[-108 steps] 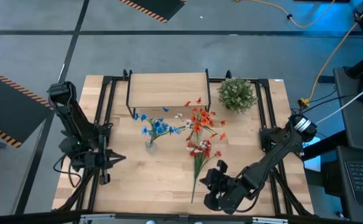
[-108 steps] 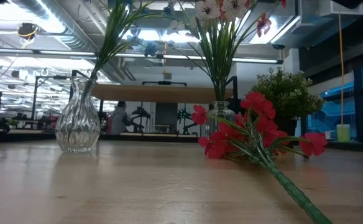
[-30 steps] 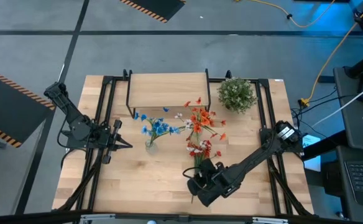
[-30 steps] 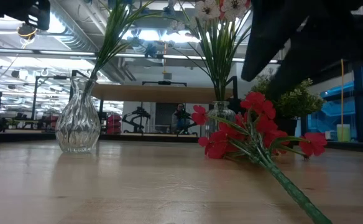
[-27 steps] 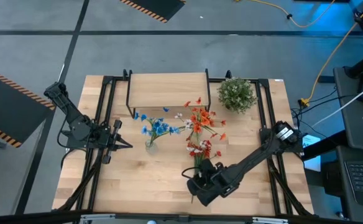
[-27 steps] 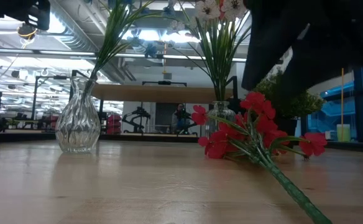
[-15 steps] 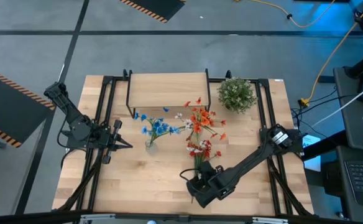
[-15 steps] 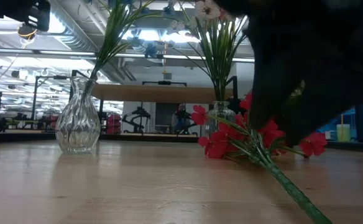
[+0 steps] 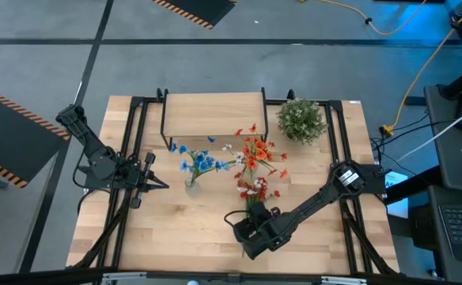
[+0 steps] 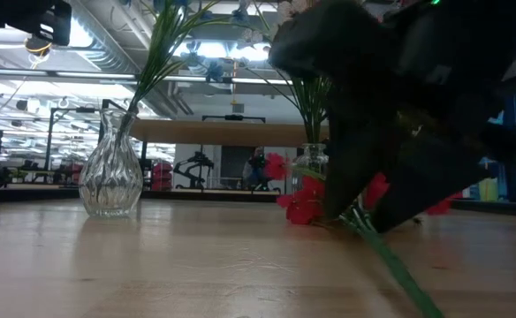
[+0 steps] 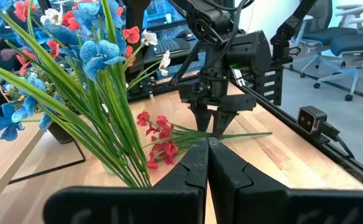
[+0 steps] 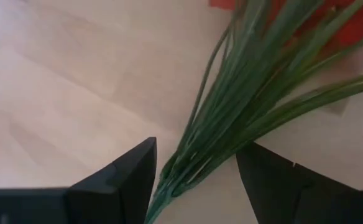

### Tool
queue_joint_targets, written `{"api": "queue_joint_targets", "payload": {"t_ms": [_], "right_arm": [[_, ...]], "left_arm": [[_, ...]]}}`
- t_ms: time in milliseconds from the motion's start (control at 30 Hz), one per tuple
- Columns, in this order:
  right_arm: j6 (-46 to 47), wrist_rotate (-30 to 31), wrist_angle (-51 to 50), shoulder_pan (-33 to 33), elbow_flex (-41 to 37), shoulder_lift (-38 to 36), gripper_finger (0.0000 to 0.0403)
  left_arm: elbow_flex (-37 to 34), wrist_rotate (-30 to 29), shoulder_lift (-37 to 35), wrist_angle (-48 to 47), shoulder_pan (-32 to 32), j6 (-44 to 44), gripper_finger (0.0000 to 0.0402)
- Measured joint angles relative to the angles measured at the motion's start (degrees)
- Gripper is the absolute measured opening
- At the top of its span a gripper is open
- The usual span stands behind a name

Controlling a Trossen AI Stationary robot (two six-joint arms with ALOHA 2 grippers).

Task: Pick and place flowers into a vace then onto a shelf
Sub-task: Put the orange flowers into the left transparent vase

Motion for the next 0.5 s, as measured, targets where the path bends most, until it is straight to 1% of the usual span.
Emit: {"api": "queue_joint_targets", "payload": {"t_ms": [300, 400, 500], "right_arm": [[-0.14, 0.49, -1.41, -0.9, 0.0, 0.45, 0.0221], [-0.18, 0.48, -1.46, -0.85, 0.0, 0.45, 0.0208], [-0.24, 0.46, -1.54, -0.85, 0.0, 0.43, 0.018]], "left_arm": [[0.0, 0.0, 0.0, -1.64, -0.02, -0.11, 0.0003], [0.0, 0.0, 0.0, -1.79, -0.02, -0.11, 0.0003], [0.0, 0.0, 0.0, -1.79, 0.0, -0.04, 0.0001]]}}
